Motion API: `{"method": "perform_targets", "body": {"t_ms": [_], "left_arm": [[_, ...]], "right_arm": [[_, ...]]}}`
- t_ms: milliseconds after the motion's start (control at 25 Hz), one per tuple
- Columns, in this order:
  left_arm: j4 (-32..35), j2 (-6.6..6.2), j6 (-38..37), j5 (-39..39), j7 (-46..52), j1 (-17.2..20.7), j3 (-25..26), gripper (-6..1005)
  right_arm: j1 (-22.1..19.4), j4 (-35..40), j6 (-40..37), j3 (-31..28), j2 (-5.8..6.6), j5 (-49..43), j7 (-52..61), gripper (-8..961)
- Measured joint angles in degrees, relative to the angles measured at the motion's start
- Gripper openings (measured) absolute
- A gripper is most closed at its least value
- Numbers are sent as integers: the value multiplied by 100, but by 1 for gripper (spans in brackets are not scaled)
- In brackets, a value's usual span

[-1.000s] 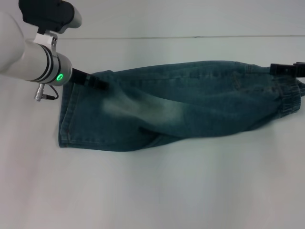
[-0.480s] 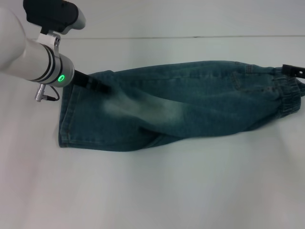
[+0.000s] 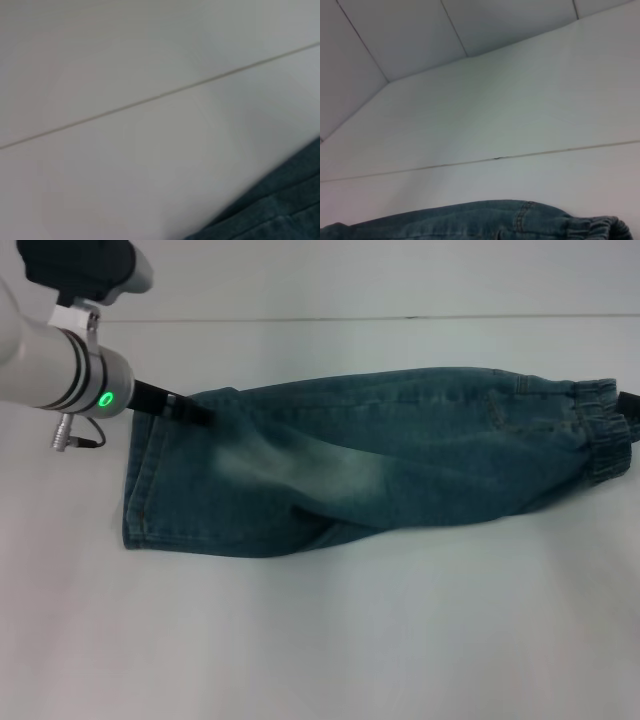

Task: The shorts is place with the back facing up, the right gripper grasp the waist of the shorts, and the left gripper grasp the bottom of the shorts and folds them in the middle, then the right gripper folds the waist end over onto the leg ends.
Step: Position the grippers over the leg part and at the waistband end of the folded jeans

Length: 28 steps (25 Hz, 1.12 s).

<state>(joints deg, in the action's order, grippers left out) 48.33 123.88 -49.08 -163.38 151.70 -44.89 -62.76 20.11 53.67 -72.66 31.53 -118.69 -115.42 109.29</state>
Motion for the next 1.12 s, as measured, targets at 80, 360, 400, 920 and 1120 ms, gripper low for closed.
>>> {"method": "perform_targets", "body": {"t_ms": [80, 360, 400, 920, 1120], "left_arm": [[125, -5, -39, 8, -5, 83, 22, 933], [472, -9, -470, 45, -64, 334, 36, 933], [482, -8, -567, 49, -93, 344, 32, 933], [834, -6, -946, 182, -312, 659, 46, 933], [863, -24, -935, 532, -519, 652, 90, 933]], "right_arm": [[-40, -11, -141, -140, -18, 14, -75, 937], [-144, -244, -514, -344, -13, 29, -431, 937], [-163, -282, -554, -368, -3, 30, -474, 937], [-345, -558, -690, -798, 34, 45, -642, 936], [-350, -697, -659, -857, 66, 27, -725, 936]]}}
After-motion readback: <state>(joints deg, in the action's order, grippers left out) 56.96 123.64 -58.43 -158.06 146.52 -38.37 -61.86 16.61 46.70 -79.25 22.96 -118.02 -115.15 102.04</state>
